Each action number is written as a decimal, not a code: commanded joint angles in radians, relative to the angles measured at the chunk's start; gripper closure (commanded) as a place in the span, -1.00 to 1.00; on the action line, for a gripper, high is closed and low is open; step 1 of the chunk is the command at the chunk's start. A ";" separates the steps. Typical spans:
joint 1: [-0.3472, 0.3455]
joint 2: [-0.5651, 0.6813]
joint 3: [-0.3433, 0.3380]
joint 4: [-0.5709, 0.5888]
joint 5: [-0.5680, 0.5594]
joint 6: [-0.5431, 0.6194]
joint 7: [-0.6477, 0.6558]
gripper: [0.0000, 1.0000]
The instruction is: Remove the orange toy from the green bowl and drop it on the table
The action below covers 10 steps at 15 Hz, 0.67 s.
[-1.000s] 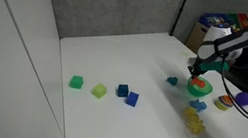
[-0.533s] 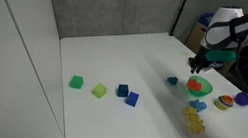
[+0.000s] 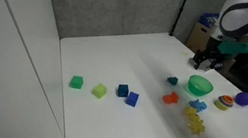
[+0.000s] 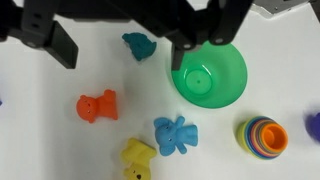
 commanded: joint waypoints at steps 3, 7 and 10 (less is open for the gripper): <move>-0.013 -0.157 0.007 -0.046 -0.044 -0.205 0.012 -1.00; -0.015 -0.284 0.017 -0.081 -0.094 -0.286 0.003 -1.00; -0.022 -0.394 0.026 -0.133 -0.097 -0.301 -0.002 -1.00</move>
